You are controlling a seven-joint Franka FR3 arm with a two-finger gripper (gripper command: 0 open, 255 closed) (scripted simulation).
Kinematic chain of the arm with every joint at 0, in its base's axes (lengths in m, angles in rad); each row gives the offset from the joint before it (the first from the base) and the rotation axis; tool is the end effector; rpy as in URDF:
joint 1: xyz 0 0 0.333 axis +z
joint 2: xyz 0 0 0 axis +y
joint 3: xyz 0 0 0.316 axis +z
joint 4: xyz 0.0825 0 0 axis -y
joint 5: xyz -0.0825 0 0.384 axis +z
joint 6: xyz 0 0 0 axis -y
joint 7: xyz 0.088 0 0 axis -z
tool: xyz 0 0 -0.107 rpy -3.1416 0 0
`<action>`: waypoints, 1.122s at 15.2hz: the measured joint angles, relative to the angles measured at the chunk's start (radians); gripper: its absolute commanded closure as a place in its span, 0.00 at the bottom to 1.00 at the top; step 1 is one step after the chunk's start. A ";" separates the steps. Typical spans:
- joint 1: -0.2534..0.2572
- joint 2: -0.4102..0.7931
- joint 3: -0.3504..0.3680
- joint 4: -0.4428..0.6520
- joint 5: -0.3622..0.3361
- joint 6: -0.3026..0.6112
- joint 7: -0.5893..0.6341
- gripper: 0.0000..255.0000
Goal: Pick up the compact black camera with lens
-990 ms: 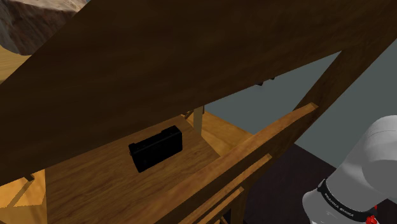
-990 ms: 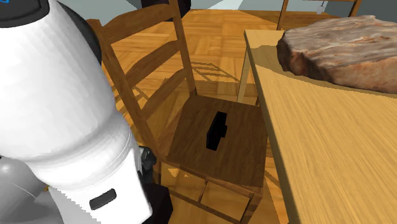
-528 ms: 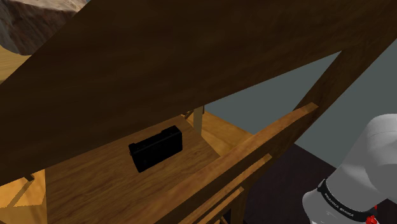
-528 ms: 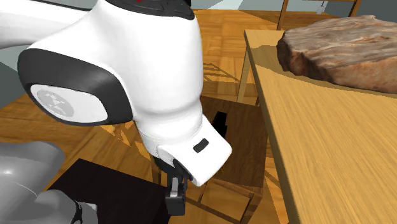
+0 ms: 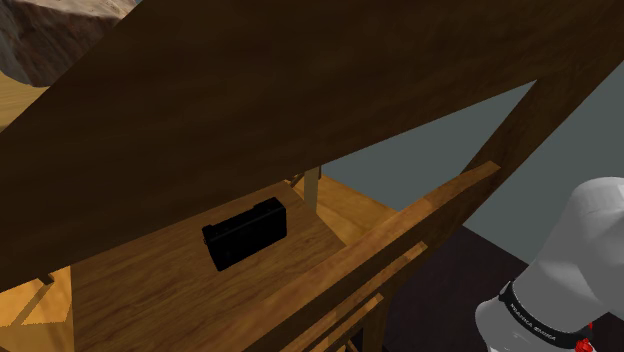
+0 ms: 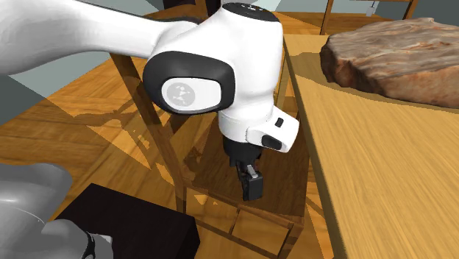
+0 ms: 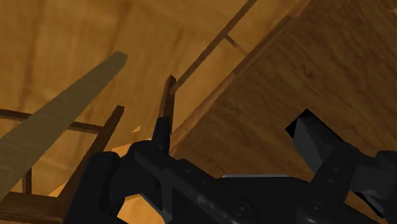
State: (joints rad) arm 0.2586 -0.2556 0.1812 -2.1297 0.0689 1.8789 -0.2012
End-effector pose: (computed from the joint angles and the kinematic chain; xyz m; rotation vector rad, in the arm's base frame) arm 0.4301 0.2142 0.5149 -2.9754 -0.9439 0.0017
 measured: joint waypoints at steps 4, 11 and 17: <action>0.043 0.105 0.052 0.077 -0.030 0.029 -0.034 0.00; 0.121 0.257 0.139 0.202 -0.102 0.050 -0.088 0.00; 0.174 0.357 0.188 0.262 -0.162 0.080 -0.113 0.00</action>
State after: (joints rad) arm 0.4329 0.1011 0.3693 -1.8681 -0.0928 1.9592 -0.3140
